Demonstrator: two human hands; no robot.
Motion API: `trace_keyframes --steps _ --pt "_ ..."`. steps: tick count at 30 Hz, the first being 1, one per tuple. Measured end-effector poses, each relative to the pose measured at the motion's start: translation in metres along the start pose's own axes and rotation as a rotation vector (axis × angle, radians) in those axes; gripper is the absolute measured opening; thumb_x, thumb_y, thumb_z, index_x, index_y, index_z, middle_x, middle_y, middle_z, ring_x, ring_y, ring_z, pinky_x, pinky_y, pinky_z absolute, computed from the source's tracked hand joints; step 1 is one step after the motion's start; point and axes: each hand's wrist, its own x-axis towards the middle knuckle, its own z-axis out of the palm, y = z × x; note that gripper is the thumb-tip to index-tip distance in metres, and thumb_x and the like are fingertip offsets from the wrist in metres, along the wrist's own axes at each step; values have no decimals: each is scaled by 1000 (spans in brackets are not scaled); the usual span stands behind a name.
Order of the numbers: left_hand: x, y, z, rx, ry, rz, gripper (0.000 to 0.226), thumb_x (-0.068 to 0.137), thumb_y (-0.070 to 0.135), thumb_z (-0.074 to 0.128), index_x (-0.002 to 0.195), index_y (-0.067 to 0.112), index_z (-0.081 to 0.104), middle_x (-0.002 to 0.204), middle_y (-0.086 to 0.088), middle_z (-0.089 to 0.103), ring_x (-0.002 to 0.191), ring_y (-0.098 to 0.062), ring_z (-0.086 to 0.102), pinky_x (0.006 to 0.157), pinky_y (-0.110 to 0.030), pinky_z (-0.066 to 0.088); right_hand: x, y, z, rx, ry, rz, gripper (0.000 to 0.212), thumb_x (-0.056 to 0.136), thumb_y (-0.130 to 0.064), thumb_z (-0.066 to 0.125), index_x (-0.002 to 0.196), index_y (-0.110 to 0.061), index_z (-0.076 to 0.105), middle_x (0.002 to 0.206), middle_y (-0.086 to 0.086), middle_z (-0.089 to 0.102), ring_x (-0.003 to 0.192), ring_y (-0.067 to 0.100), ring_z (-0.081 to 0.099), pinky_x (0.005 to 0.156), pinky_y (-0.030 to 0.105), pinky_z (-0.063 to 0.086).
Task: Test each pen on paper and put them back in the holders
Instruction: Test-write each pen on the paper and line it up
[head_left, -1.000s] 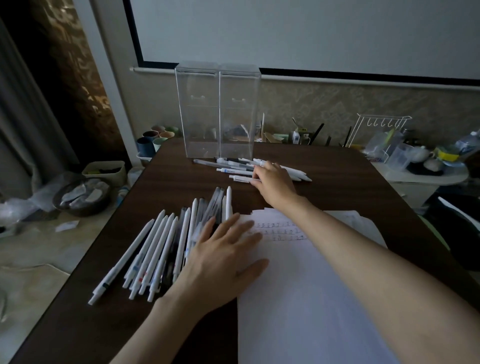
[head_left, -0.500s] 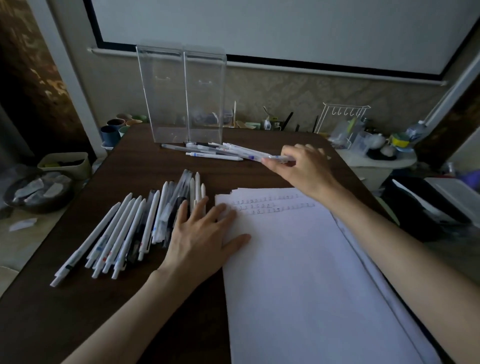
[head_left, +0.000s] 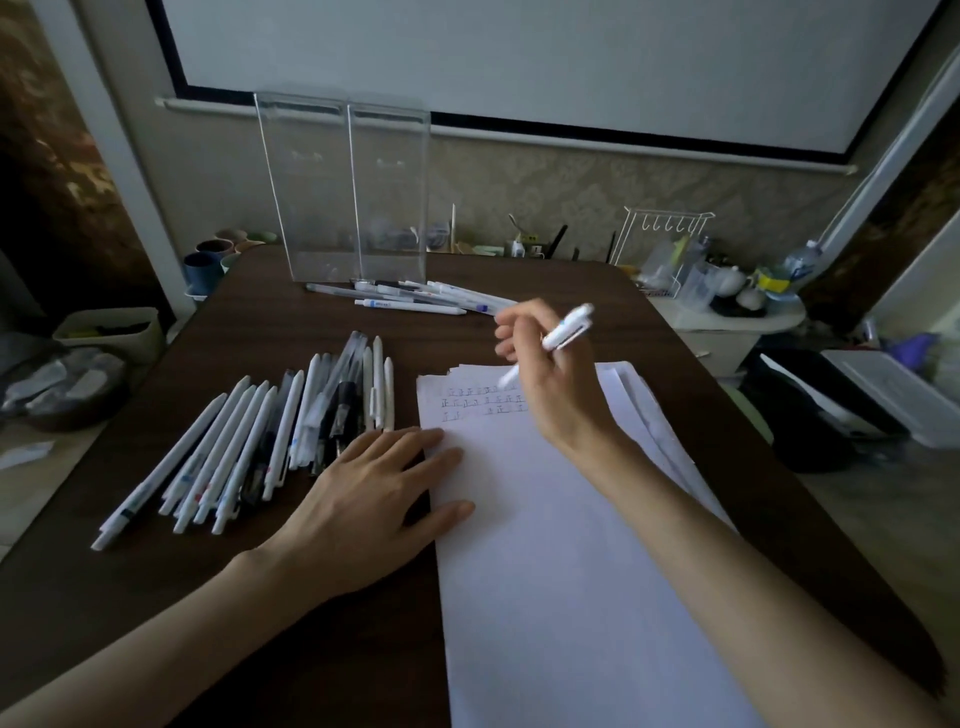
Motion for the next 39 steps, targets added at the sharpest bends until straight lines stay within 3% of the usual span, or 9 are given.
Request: trace_keyframes --steps 3,5,9,14,20,31,39 --pt "-2 -3 2 2 -21 4 65 92 65 17 133 28 50 137 0 49 125 -17 46 106 -34 27 0 0 13 108 -100 251 47 93 -49 39 78 -10 62 61 16 61 51 10 55 51 30 44" --pt "-2 -3 3 -1 -25 1 64 93 64 17 133 28 50 136 0 50 125 -17 46 106 -32 25 -5 4 19 184 -165 308 51 95 -46 46 81 0 64 58 14 64 49 13 55 48 20 41" --pt "-1 -4 2 -15 -29 10 61 94 62 19 132 27 51 135 -1 50 124 -17 47 104 -30 24 -16 20 27 115 -186 287 36 89 -30 63 64 -9 51 44 1 53 44 4 48 57 17 41" --pt "-1 -5 0 -23 -51 15 63 94 63 16 133 28 50 136 -3 50 125 -18 46 104 -33 26 -15 23 30 -15 -218 287 35 88 -16 61 63 -14 37 38 -4 48 40 5 47 54 32 44" --pt "0 -4 -2 -16 -52 20 60 94 60 19 130 26 54 132 -5 53 120 -20 51 101 -39 36 -17 23 32 -49 -238 258 34 87 -13 60 62 -14 37 38 -1 48 37 9 44 49 27 41" --pt "-1 -5 -2 3 -55 25 60 93 60 21 131 25 53 132 -5 52 121 -22 50 101 -35 32 -16 22 30 -50 -219 267 29 84 -6 57 63 -10 37 34 -5 41 32 7 41 40 19 34" --pt "-1 -4 -3 -1 -58 21 61 93 60 21 131 25 54 133 -5 52 122 -22 50 102 -36 30 -16 22 30 -43 -205 270 30 84 -7 57 63 -11 36 35 -5 40 34 8 41 43 22 34"
